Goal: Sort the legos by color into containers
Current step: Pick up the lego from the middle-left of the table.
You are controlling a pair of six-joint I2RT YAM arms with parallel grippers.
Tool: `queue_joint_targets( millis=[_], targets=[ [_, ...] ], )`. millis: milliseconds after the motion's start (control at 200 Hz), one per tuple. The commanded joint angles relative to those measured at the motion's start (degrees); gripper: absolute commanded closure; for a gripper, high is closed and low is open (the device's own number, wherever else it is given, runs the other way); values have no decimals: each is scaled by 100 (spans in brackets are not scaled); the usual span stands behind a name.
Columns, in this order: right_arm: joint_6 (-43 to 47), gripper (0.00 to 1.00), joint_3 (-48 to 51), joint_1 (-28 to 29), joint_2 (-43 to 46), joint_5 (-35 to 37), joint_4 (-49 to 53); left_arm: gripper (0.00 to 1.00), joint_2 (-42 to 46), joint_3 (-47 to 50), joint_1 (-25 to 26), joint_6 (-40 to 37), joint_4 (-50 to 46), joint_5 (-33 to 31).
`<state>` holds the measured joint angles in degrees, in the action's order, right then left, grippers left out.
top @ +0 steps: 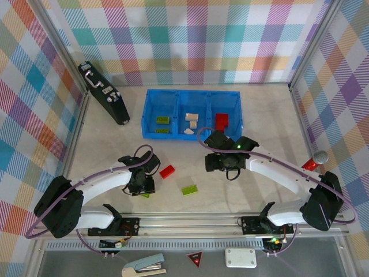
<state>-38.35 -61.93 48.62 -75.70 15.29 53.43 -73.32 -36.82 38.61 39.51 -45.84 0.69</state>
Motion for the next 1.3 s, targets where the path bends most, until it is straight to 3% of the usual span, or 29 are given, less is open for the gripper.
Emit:
queue_joint_targets(
  millis=[0, 420, 840, 1295],
  targets=[
    [38, 23, -140, 51, -41, -52, -23, 58, 66, 113, 66, 68, 32, 94],
    [38, 23, -101, 60, -34, -17, -17, 67, 48, 133, 67, 66, 52, 98],
    [32, 23, -91, 69, -6, 18, 3, 82, 180, -70, 66, 57, -132, 28],
    [-47, 23, -212, 69, 161, 375, 262, 82, -518, -1268, 28, -460, -556, -306]
  ],
)
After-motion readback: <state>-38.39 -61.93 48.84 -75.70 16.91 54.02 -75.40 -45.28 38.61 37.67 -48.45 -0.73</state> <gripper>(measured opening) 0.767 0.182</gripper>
